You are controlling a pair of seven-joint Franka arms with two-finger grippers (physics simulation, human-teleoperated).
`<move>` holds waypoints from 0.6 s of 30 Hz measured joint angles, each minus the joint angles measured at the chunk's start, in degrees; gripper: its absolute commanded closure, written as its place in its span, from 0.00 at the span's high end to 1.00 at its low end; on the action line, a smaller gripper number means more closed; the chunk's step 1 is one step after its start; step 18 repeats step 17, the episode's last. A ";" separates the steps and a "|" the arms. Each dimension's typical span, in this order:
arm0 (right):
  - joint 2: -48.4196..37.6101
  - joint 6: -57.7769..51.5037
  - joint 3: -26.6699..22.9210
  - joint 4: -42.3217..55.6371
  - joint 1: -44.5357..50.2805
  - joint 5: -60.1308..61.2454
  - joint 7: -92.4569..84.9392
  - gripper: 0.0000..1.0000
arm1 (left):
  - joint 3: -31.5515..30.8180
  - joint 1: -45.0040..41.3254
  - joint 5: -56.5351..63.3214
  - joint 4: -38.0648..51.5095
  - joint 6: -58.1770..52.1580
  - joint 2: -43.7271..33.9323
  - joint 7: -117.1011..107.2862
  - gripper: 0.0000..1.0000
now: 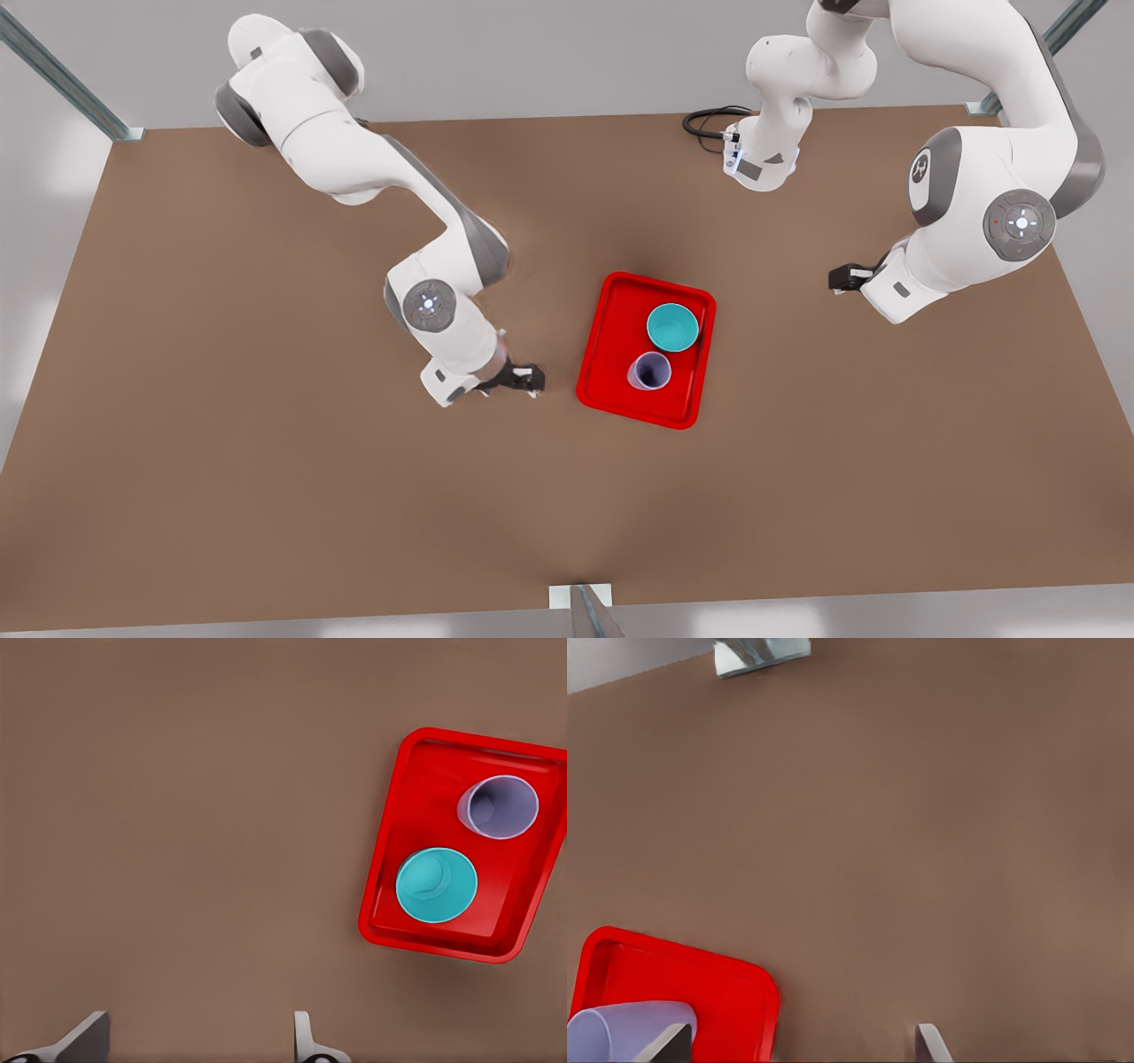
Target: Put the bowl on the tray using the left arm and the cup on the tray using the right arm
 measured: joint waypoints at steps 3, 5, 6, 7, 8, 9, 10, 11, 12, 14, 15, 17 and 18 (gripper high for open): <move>-2.31 -2.71 -0.97 -1.65 -1.53 0.10 0.44 1.00 | 0.00 0.00 0.00 0.00 0.00 0.00 0.05 1.00; 11.39 7.64 0.09 7.63 5.79 -0.34 10.31 1.00 | 0.00 0.00 -0.03 0.13 0.08 -0.03 0.10 1.00; 12.02 7.85 0.34 8.51 6.00 -2.36 10.34 1.00 | -0.13 0.07 -0.04 0.25 0.09 0.15 -0.60 1.00; 3.85 5.65 0.58 0.45 1.05 -2.75 5.13 1.00 | -0.18 -0.04 -0.07 0.44 0.00 0.26 -0.82 1.00; -4.79 -0.33 0.01 -6.26 -4.94 -2.60 -2.49 1.00 | -0.12 -0.06 -0.17 1.30 -0.52 0.41 -0.90 1.00; -13.65 -11.65 -2.06 -9.62 -11.35 -2.23 -10.79 1.00 | -0.17 0.06 -0.29 1.40 -1.49 0.76 -0.92 1.00; -18.60 -20.54 -4.45 -10.08 -13.95 -2.15 -14.65 1.00 | -0.18 -0.01 -0.39 1.41 -1.58 1.01 -0.92 1.00; -21.04 -25.91 -8.85 -10.11 -14.37 -1.20 -22.23 1.00 | -0.18 -0.03 -0.46 1.41 -1.58 1.05 -0.89 1.00; -22.49 -29.91 -13.22 -9.77 -15.75 0.40 -27.08 1.00 | -0.18 0.01 -0.52 1.41 -1.53 1.11 -0.83 1.00; -22.88 -32.10 -13.78 -9.77 -17.21 0.09 -27.81 1.00 | -0.18 0.00 -0.62 1.41 -1.52 1.14 -0.83 1.00; -22.56 -32.09 -13.67 -9.66 -15.67 0.17 -27.81 1.00 | -0.18 0.00 -0.67 1.45 -1.58 1.39 -0.83 1.00; -22.48 -31.85 -13.68 -9.73 -16.39 0.41 -27.73 1.00 | -0.18 0.00 -0.72 1.42 -1.51 1.41 -0.83 1.00; -22.48 -31.85 -13.68 -9.73 -16.39 0.41 -27.73 1.00 | -0.18 0.00 -0.72 1.42 -1.51 1.41 -0.83 1.00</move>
